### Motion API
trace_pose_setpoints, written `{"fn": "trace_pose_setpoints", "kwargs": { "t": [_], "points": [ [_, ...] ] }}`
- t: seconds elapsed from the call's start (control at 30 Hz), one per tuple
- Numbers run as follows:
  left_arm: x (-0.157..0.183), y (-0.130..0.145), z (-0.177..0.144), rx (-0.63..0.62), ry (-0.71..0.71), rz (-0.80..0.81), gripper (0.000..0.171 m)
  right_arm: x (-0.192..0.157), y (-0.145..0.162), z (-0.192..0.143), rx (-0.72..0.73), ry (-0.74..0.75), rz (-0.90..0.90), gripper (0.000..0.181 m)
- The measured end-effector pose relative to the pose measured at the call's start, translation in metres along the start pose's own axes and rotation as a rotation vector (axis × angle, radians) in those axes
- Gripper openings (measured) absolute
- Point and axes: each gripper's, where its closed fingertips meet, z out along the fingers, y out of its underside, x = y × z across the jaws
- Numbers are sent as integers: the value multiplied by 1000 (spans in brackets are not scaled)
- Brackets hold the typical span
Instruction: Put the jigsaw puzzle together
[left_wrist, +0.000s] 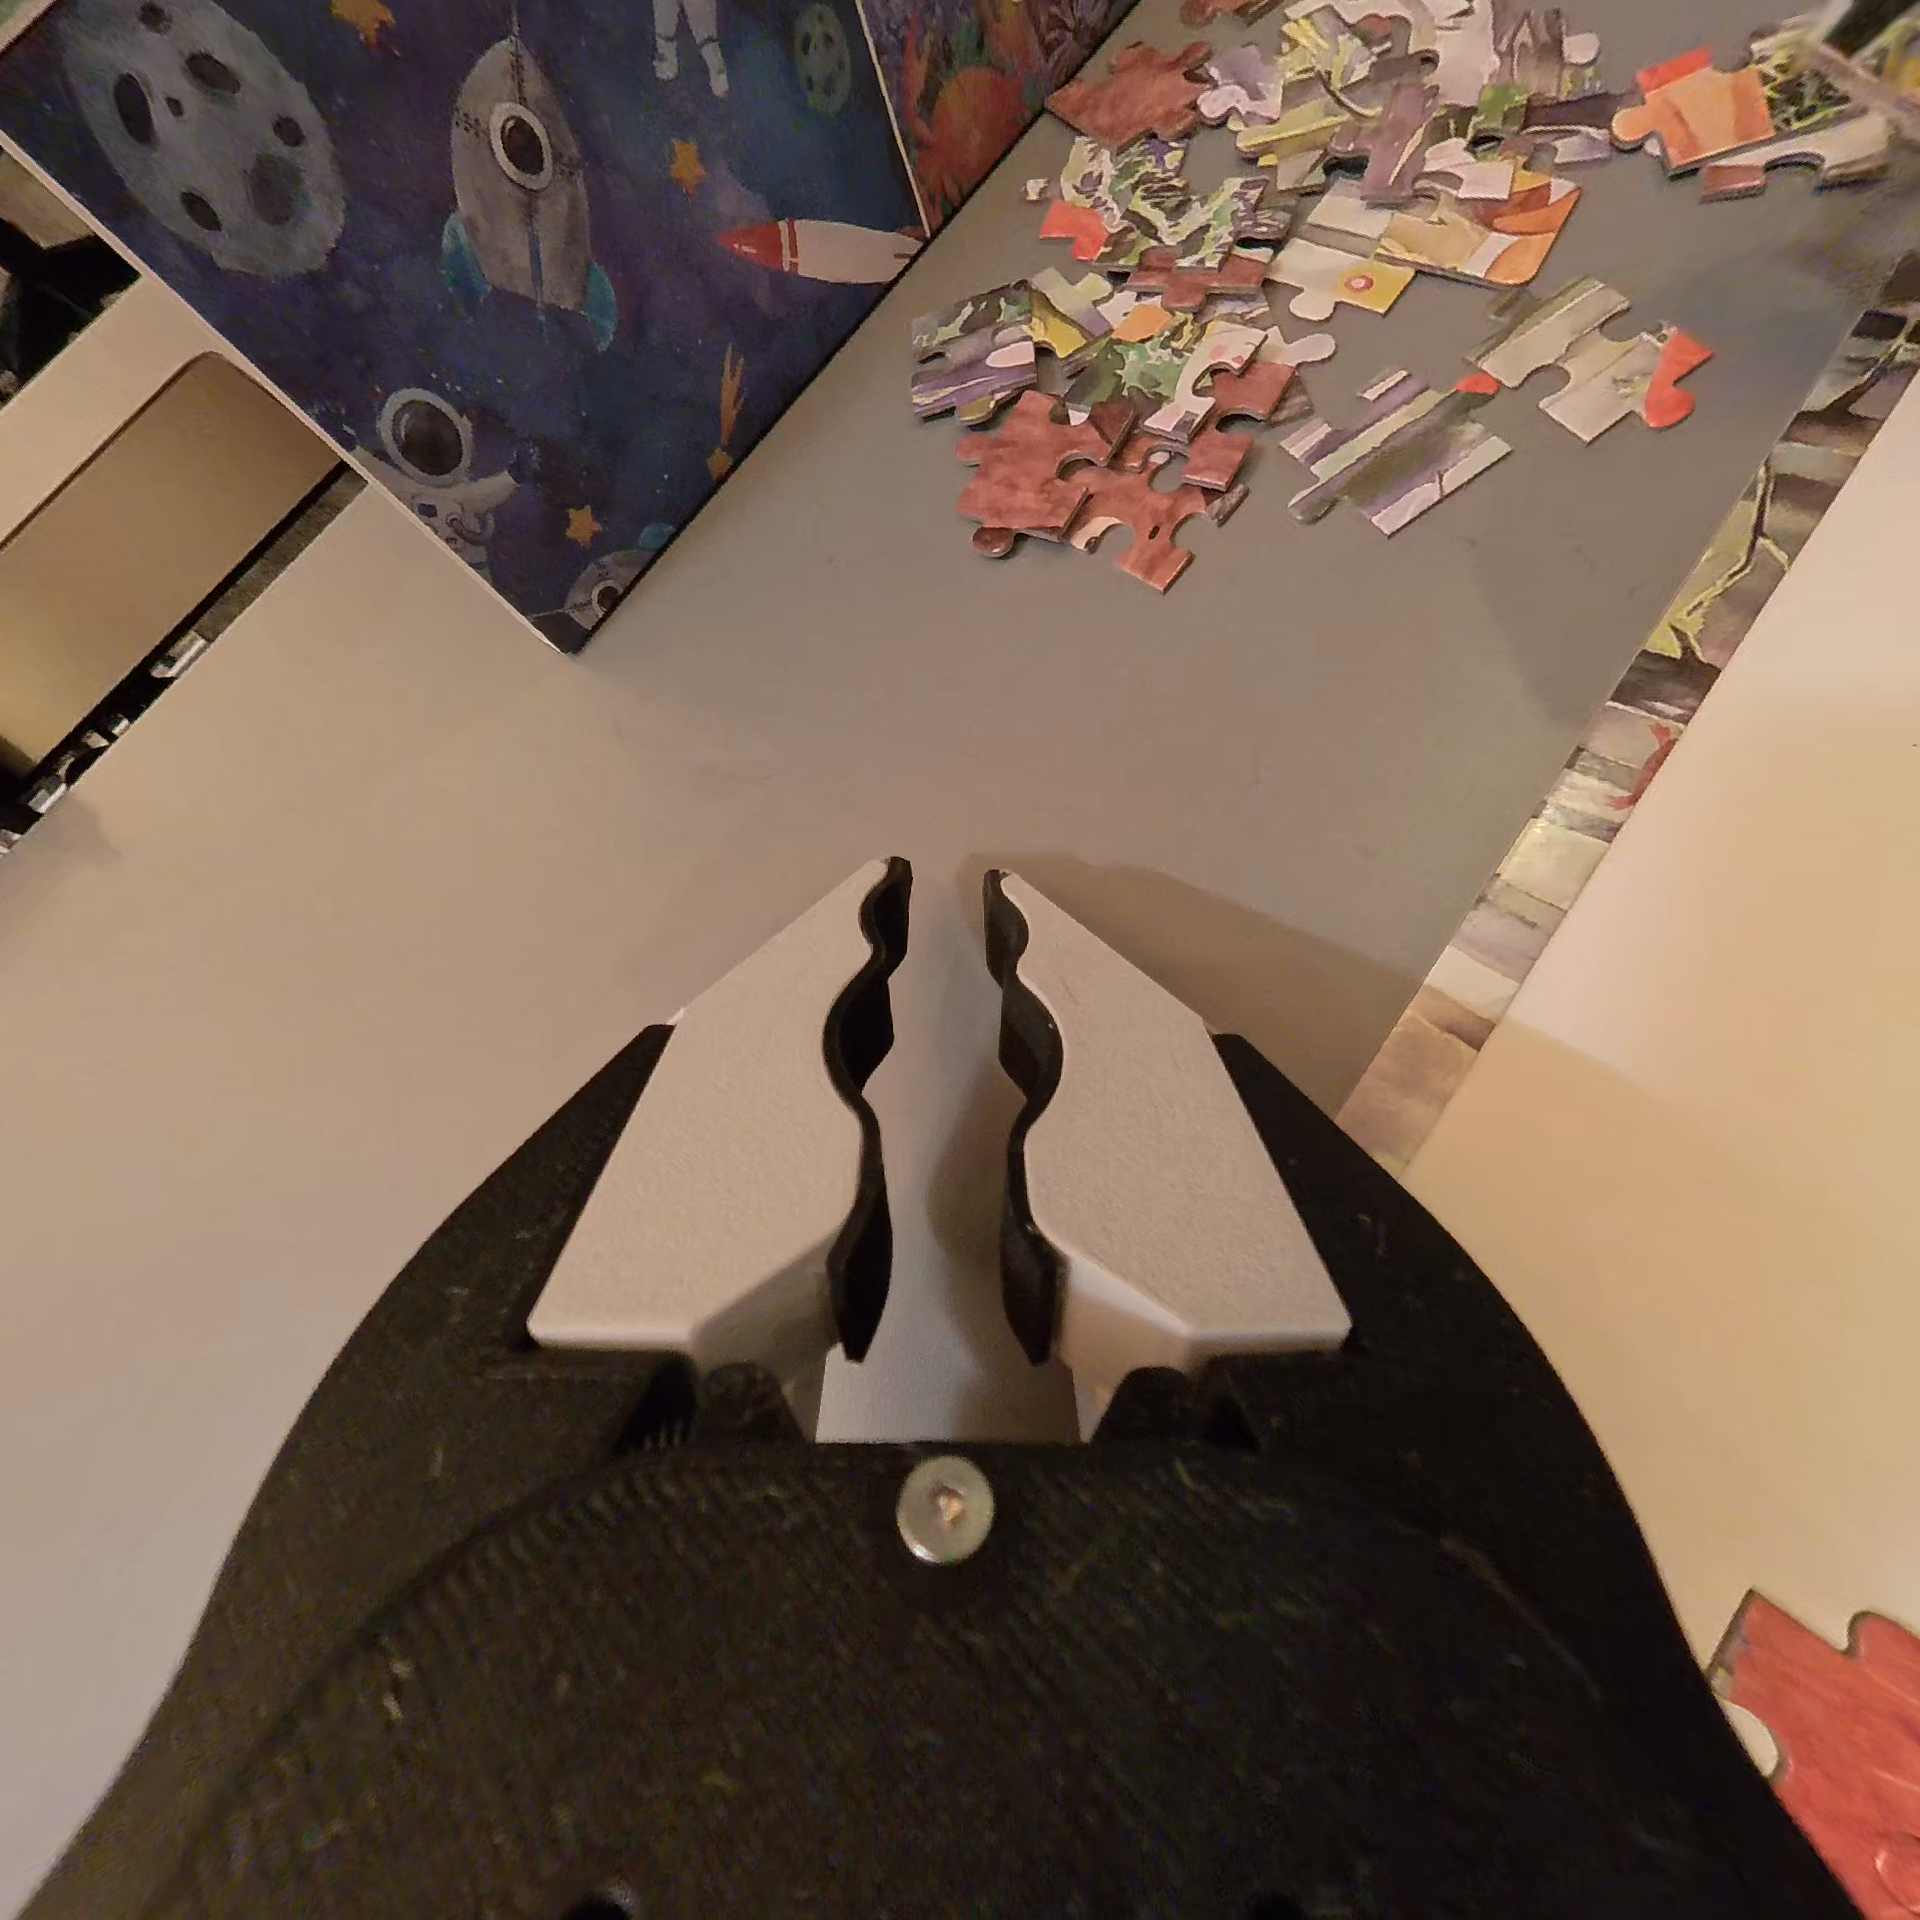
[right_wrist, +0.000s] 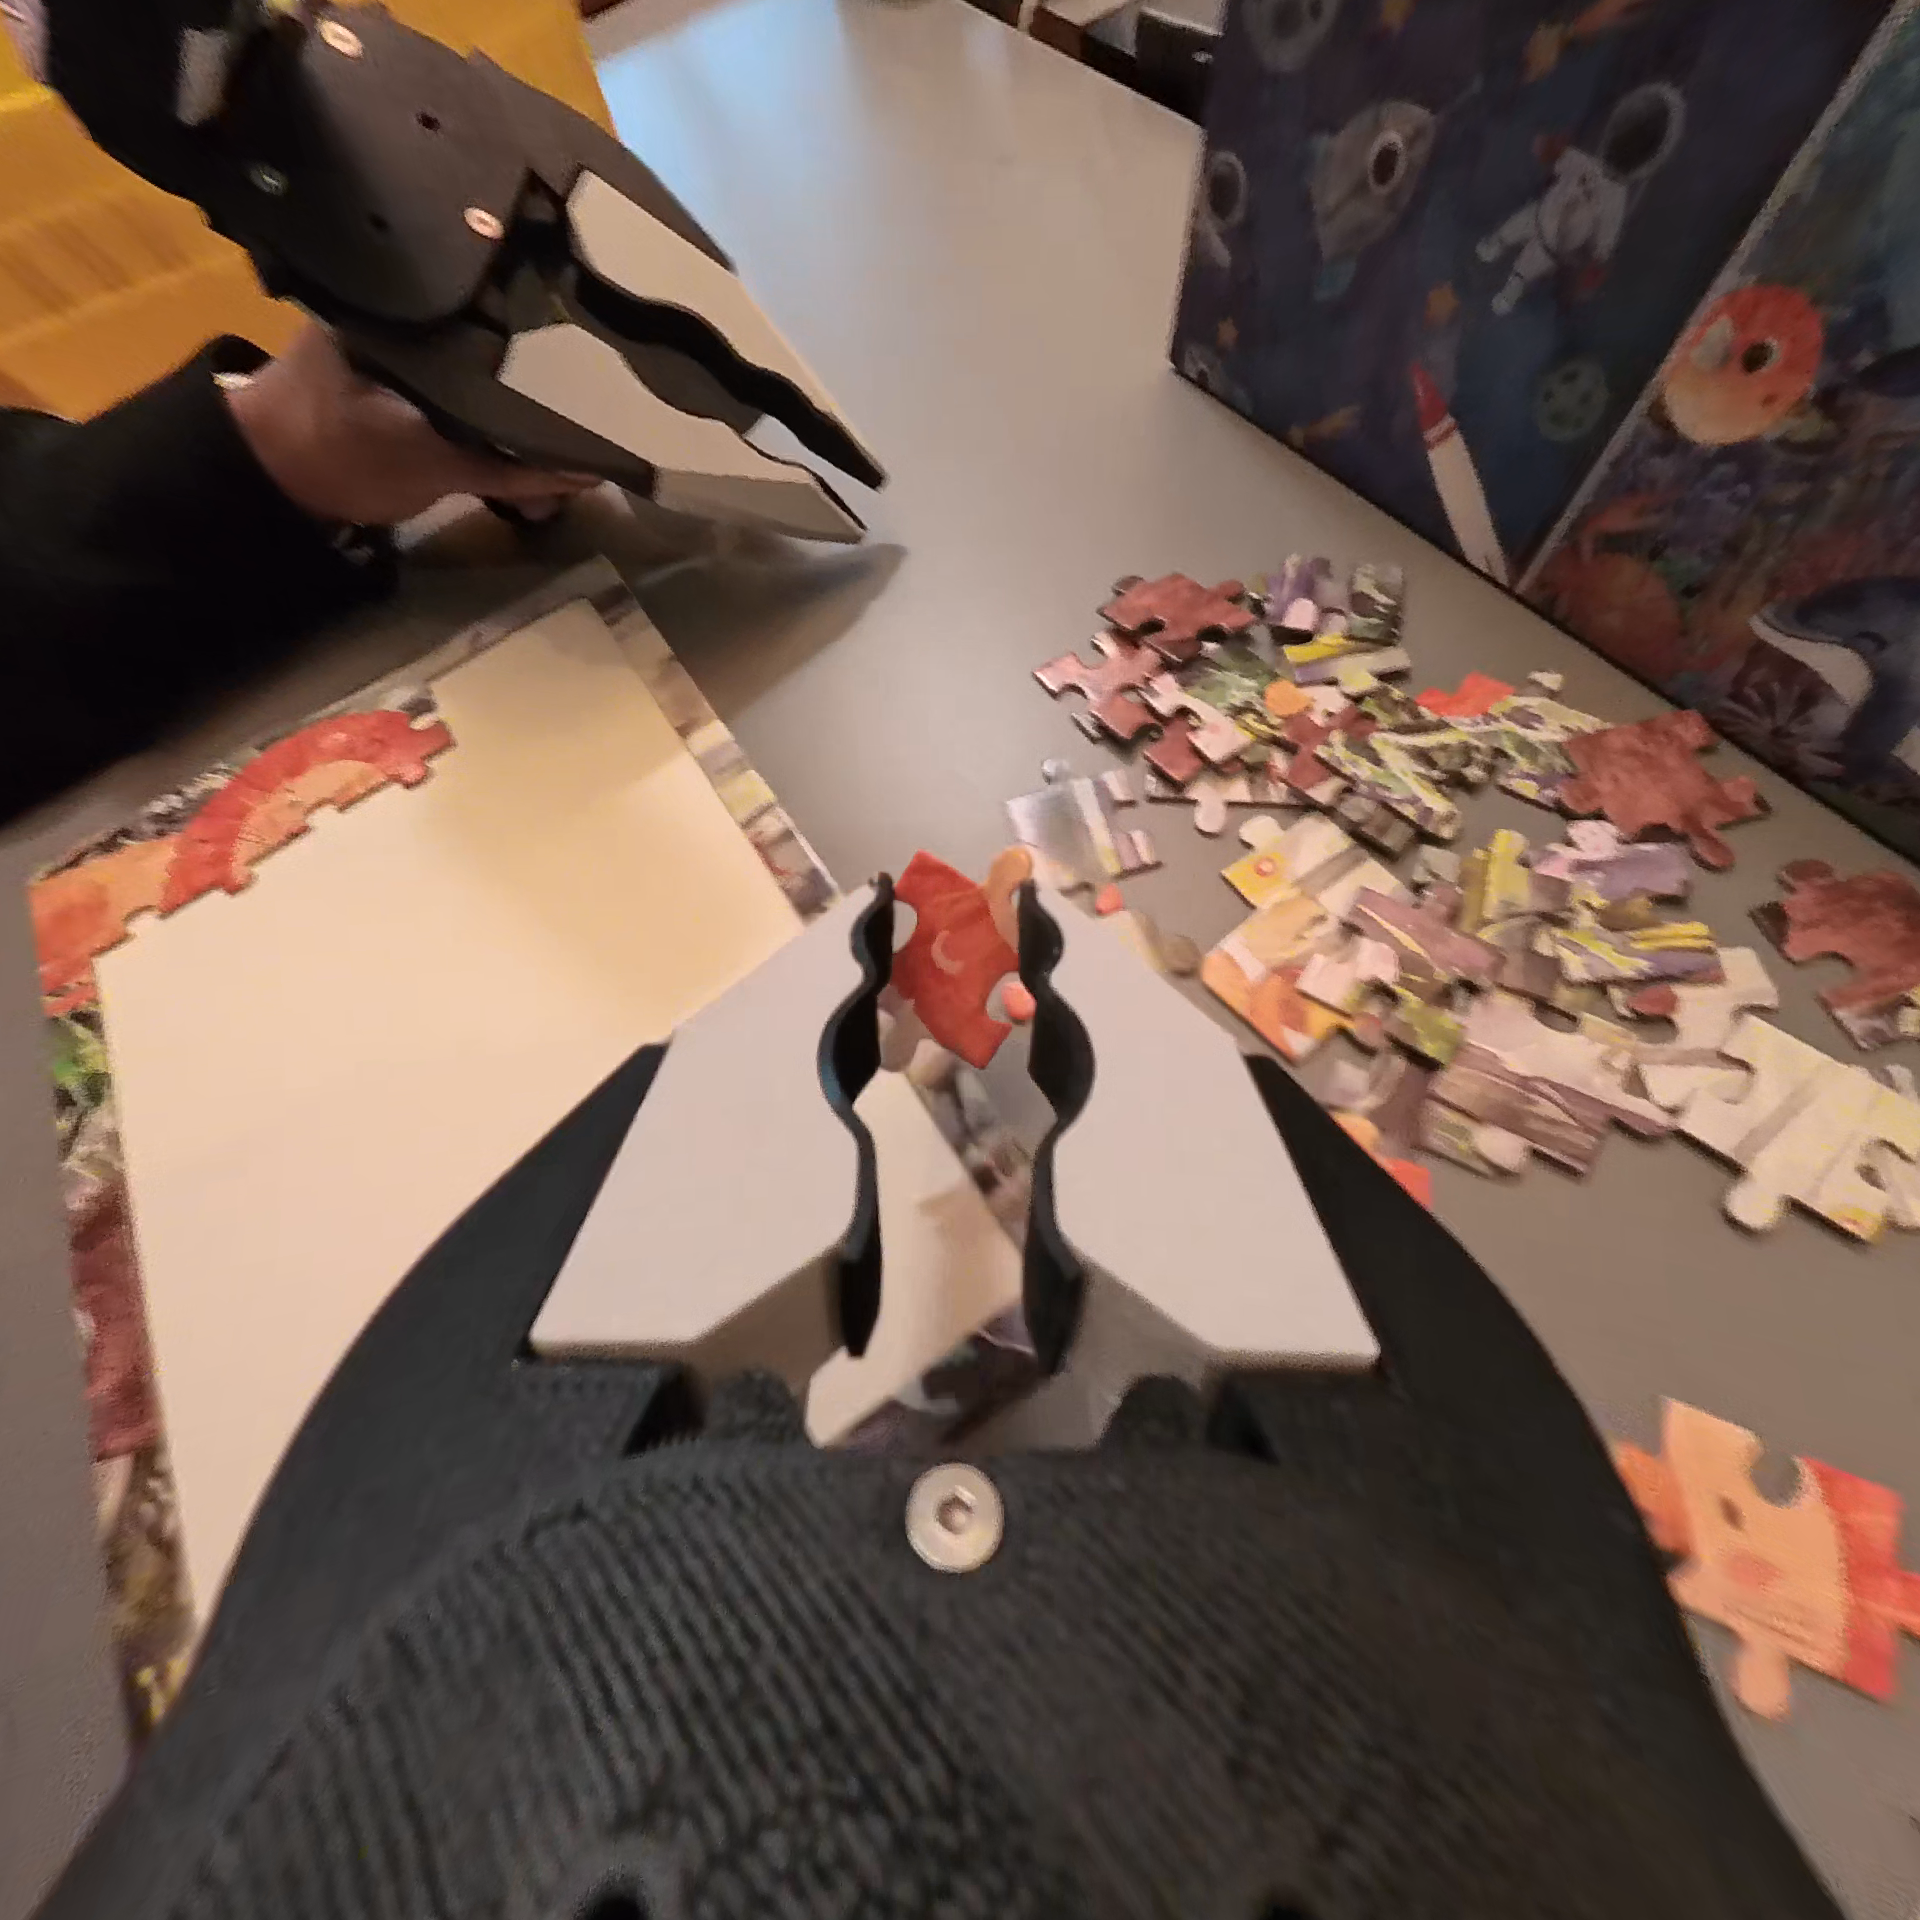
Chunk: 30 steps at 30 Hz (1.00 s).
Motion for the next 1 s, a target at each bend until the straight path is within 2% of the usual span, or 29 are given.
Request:
{"fn": "trace_pose_setpoints", "kwargs": {
  "t": [0.13, 0.33, 0.43, 0.6, 0.77, 1.0],
  "points": [
    [0, 0, 0, -3, 1, -2, 13, -47, -16, 15, 49, -148, 21, 21],
    [0, 1, 0, -4, 1, 2, 13, -136, -34, 50, 38, -348, 10, 22],
    [0, 1, 1, -6, 5, -1, 13, -165, -34, 69, 7, -372, 49, 22],
    [0, -1, -1, 7, 11, -15, 13, -165, -14, 93, -104, -244, 41, 22],
    [0, 0, 0, 5, 10, -12, 13, -169, 2, 106, -160, -248, 50, 22],
    [0, 0, 0, 4, 9, -9, 13, -168, -2, 103, -125, -251, -7, 32]
  ]
}}
